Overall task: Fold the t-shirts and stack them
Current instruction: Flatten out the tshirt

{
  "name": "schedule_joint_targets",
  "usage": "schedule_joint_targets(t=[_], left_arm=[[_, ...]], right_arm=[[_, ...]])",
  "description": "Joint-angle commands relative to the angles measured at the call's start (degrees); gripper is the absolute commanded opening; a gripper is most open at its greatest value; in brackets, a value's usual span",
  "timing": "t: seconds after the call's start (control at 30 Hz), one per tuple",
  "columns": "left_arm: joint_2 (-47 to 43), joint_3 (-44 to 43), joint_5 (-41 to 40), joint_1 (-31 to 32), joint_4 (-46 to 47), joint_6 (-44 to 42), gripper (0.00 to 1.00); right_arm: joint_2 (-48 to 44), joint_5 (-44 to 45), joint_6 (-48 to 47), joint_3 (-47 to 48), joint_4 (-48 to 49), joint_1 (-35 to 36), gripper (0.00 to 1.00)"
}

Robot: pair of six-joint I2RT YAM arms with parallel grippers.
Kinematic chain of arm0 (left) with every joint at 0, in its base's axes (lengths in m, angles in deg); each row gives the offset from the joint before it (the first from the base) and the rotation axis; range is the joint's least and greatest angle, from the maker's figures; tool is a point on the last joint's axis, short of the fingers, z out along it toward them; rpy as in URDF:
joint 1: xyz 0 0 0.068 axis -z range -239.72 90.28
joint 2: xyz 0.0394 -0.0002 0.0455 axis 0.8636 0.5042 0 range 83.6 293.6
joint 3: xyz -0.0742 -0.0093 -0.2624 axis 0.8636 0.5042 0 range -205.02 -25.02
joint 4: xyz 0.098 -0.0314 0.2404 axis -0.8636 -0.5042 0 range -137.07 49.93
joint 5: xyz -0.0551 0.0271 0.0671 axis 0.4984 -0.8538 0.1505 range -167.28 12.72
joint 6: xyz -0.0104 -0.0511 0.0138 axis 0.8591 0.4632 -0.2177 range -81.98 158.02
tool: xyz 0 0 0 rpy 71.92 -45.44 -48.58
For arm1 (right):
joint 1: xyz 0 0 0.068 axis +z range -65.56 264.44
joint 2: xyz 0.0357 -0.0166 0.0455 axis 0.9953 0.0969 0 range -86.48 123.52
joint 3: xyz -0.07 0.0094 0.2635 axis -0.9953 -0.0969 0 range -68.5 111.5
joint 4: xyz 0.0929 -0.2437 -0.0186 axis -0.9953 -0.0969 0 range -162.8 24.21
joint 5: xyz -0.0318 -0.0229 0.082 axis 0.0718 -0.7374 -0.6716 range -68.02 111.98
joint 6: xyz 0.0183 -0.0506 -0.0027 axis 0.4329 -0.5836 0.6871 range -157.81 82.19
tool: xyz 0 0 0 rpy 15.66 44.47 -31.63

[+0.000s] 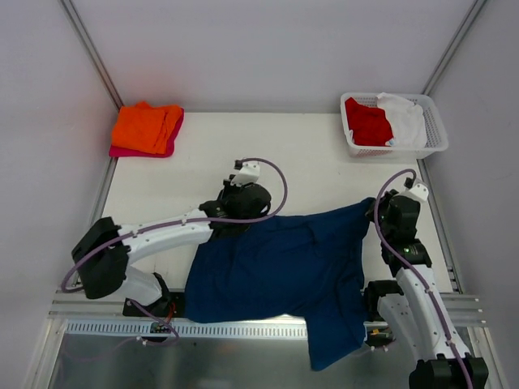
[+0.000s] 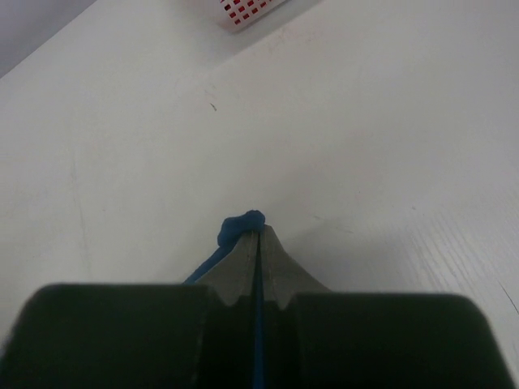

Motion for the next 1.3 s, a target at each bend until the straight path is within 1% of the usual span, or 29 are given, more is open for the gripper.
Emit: schedule_joint_targets(t=[0.0,0.07,0.1,0.17,0.3,0.4,0.47,0.53,0.6,0.63,0.8,0.97,1.1,1.27], left_arm=[[7.6,-5.3,3.3,-4.0,13.4,-8.3,0.00],[9.3,-6.4,6.1,-6.0,14.5,-8.4,0.00],[10.2,-6.4,7.3,-8.1,16.0,-8.8,0.00],[10.6,-6.3,8.5,-10.1,17.0,-8.9,0.00],[11.0,-6.2,11.6,-16.0,17.6,-9.8,0.00],[10.2,-4.5,13.3,-18.8,19.8,-11.1,0.00],[10.0,-3.3,14.1,-21.7,23.0,-12.7,0.00],[10.7,-3.6,14.9,-24.2,23.4,-13.7,0.00],[11.9,-3.9,15.0,-25.5,23.5,-13.8,0.00],[12.5,-4.1,15.2,-26.0,23.6,-13.7,0.00],[16.5,-5.2,14.6,-28.3,23.7,-14.3,0.00],[20.8,-8.7,15.6,-31.3,22.9,-14.5,0.00],[23.1,-13.3,15.7,-34.9,18.2,-14.3,0.00],[25.9,-16.9,17.7,-38.0,17.1,-15.5,0.00]], right_arm=[[3.9,2.1,0.4,0.1,11.3,-0.3,0.00],[8.9,2.4,-0.8,1.1,12.4,-0.3,0.00],[10.8,2.5,-1.3,1.8,12.7,-0.3,0.00],[15.6,3.0,-2.3,3.6,13.3,-0.3,0.00],[22.0,3.2,-4.0,7.7,14.0,-0.2,0.00],[26.7,3.5,-5.3,10.9,15.0,-0.3,0.00],[29.2,4.0,-6.9,12.7,15.1,-0.3,0.00],[33.1,3.9,-8.1,15.7,15.1,-0.3,0.00],[35.8,3.5,-8.4,18.6,15.2,-0.3,0.00],[38.6,3.2,-8.7,19.6,15.3,-0.3,0.00],[46.1,1.8,-9.2,23.2,18.3,-0.3,0.00],[53.9,2.4,-9.9,28.2,18.4,-0.3,0.00],[57.7,3.5,-10.8,31.3,18.2,-0.3,0.00],[61.5,5.2,-12.8,37.0,16.7,-0.6,0.00]])
